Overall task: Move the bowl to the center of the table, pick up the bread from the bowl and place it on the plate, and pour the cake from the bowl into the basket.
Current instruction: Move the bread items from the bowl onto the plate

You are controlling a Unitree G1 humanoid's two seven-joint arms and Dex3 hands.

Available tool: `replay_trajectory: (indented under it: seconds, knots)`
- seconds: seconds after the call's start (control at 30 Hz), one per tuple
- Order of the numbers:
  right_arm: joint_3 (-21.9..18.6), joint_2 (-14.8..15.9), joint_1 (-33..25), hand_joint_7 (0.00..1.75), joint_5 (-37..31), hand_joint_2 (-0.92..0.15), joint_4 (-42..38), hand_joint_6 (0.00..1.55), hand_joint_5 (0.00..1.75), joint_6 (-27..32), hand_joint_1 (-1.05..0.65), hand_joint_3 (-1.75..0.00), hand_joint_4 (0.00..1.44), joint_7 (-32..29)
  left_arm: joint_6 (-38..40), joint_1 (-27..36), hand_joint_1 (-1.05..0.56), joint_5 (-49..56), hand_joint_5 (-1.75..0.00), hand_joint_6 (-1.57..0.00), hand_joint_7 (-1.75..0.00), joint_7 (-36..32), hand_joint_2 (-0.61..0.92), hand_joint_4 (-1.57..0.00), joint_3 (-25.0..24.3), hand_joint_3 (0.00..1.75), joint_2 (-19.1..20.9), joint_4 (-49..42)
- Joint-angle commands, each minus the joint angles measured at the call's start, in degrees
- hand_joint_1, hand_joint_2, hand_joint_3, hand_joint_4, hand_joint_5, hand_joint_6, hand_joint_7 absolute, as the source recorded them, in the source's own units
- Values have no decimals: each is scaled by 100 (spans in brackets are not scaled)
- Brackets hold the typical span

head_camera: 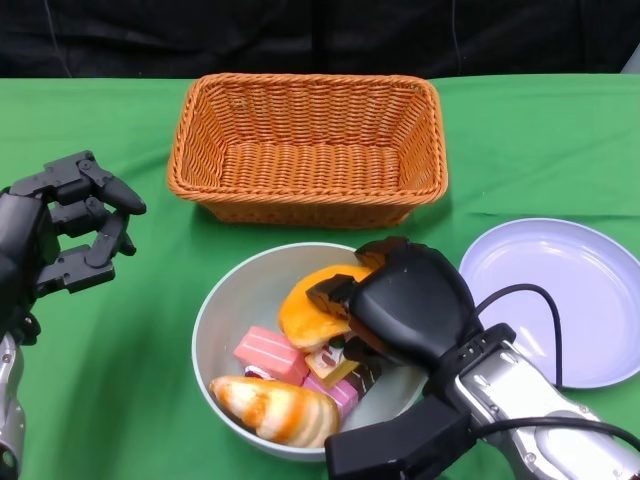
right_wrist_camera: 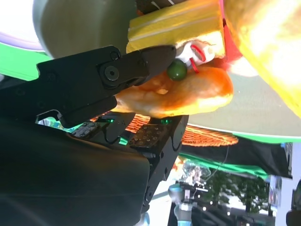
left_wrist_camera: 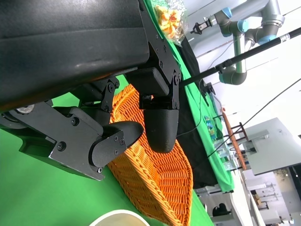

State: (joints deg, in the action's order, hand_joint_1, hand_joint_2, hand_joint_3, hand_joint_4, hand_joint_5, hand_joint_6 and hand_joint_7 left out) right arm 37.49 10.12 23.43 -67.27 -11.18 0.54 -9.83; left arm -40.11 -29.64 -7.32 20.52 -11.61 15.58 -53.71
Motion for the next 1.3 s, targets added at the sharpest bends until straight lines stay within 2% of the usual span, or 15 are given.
replay_trajectory:
  seconds: [0.03, 0.13, 0.3, 0.5, 0.6, 0.73, 0.77, 0.83, 0.87, 0.93, 1.17, 1.23, 1.3]
  knots:
    - [86, 40, 2, 4, 220, -92, -403, 110, 81, -376, -34, -2, 95, -395, -37, 43, -5, 26, -160, -77, -129, 31, 63, -75, 4, 99, 121, -30]
    - [118, 57, 93, 2, 264, -92, -600, 113, 96, -495, -34, -2, 89, -657, -59, 44, -4, 32, -160, -77, -129, 25, 63, -76, 17, 100, 118, -39]
    - [119, 58, 179, 1, 378, -92, -801, 112, 103, -619, -35, -2, 82, -893, -44, 59, -5, 45, -160, -78, -129, -7, 62, -76, 36, 100, 108, 5]
    - [-20, 63, 269, 1, 668, -91, -993, 114, 131, -975, -35, 0, 74, -1451, -62, 46, -4, 58, -160, -77, -129, 11, 62, -75, 49, 101, 122, -44]
    - [-92, 113, 280, 0, 776, -91, -865, 114, 133, -1029, -37, 0, 72, -1445, -68, 36, -4, 21, -160, -77, -129, 65, 62, -75, 43, 100, 116, -63]
    - [-233, 96, 245, 1, 925, -89, -719, 115, 124, -1109, -38, 0, 76, -1507, -59, 35, -5, 45, -161, -77, -129, 9, 63, -75, 47, 99, 109, -80]
    - [-271, 100, 234, 0, 950, -90, -651, 113, 109, -1130, -39, 0, 77, -1539, -72, 31, -5, 53, -162, -77, -129, 1, 63, -75, 50, 98, 109, -87]
    - [-352, 99, 219, 1, 1032, -90, -546, 113, 98, -1204, -39, 0, 80, -1643, -78, 22, -5, 66, -162, -77, -129, -12, 63, -74, 56, 98, 114, -106]
    - [-395, 97, 215, 1, 1065, -88, -501, 114, 116, -1243, -37, 0, 76, -1702, -69, 19, -5, 68, -161, -77, -129, -20, 63, -74, 58, 98, 114, -109]
    - [-455, 105, 210, 1, 1075, -87, -435, 114, 131, -1290, -36, 0, 72, -1784, -52, 19, -5, 76, -161, -77, -128, -37, 63, -73, 64, 97, 116, -105]
    - [-704, 238, 125, 3, 1065, -85, -16, 117, 139, -1253, -34, 0, 72, -1780, -74, 7, -6, 59, -162, -77, -127, -15, 63, -73, 66, 96, 121, -137]
    - [-794, 275, 86, 3, 1109, -83, 109, 119, 129, -1261, -32, 0, 72, -1770, -85, 6, -5, 58, -162, -78, -127, -19, 63, -74, 65, 96, 119, -143]
    - [-892, 287, 42, 3, 1152, -84, 231, 119, 89, -1273, -31, 0, 85, -1798, -37, 3, -4, 29, -162, -77, -128, -8, 63, -73, 55, 97, 110, -144]
